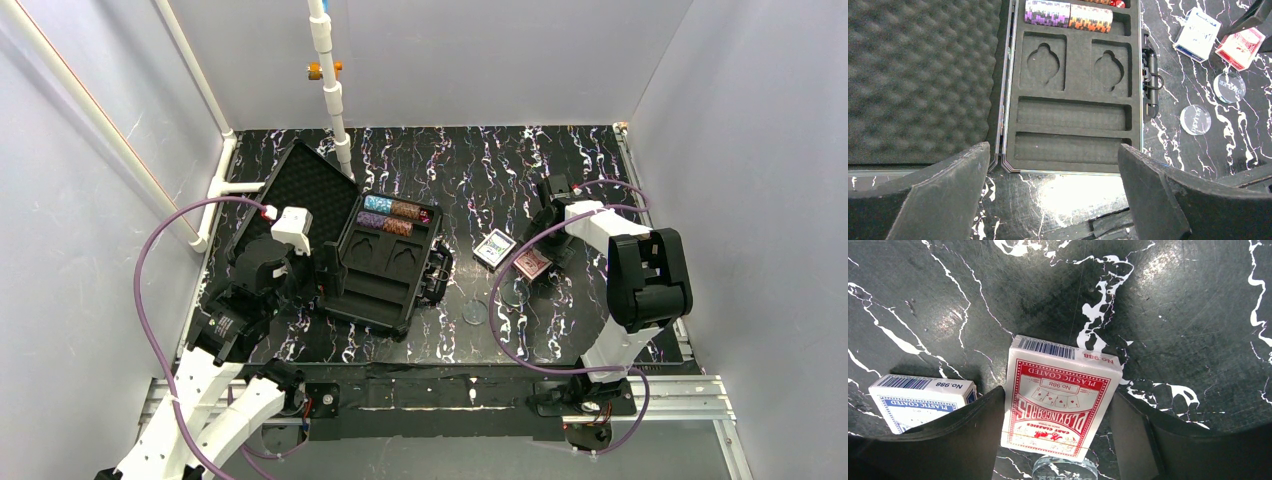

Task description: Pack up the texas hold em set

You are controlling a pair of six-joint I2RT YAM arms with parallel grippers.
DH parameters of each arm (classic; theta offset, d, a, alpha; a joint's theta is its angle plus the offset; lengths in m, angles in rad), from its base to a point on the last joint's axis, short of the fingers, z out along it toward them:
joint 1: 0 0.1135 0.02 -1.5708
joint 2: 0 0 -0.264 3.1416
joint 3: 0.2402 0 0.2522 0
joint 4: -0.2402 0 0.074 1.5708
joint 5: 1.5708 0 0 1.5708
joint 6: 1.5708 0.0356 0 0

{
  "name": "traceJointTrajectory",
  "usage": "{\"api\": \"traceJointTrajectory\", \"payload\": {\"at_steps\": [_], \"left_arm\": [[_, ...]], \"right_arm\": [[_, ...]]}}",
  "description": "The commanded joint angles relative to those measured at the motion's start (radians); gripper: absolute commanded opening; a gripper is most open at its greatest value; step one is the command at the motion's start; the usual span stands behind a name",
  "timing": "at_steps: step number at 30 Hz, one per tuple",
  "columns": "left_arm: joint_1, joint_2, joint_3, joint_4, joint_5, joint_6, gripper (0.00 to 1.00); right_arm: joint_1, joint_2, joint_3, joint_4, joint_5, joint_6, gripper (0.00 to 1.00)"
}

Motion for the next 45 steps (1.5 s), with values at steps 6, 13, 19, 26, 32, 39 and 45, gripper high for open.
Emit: {"api": "traceJointTrajectory", "payload": {"at_steps": [6,13,19,26,32,39,45], "left_arm": [[-0.001,-0.003,-0.003,-0.008,-0.01,0.0,0.99],[-0.001,-0.003,-0.003,-0.008,-0.01,0.0,0.99],[-0.002,-0.028,0.002,-0.072,-0.003,-0.053,0.99],[-0.001,-0.069,-0.005,-0.134,-0.003,-0.076,0.99],[-0.001,-0.067,-0.007,-0.129,-0.006,-0.061,0.99],[-0.001,-0.072,-0.005,-0.129,-0.005,-0.051,0.99],[-0.002,-0.088,-0.006,-0.128,-0.013,-0.051,0.99]], "right_arm": [[-0.001,-0.038,0.023,-0.011,0.038,-0.014,0.54],[-0.002,-0.104,0.066,-0.014,0.061,-0.049,0.47],[-0.001,-0.153,0.125,0.005,0.009,-0.098,0.35],[0.062,-0.149,0.242,-0.026,-0.018,-0.13,0.29],[0.211,-0.11,0.382,-0.096,0.041,-0.117,0.29],[0.372,-0.081,0.463,-0.125,0.103,-0.054,0.31],[0.508,-0.05,0.484,-0.127,0.148,0.016,0.3]]}}
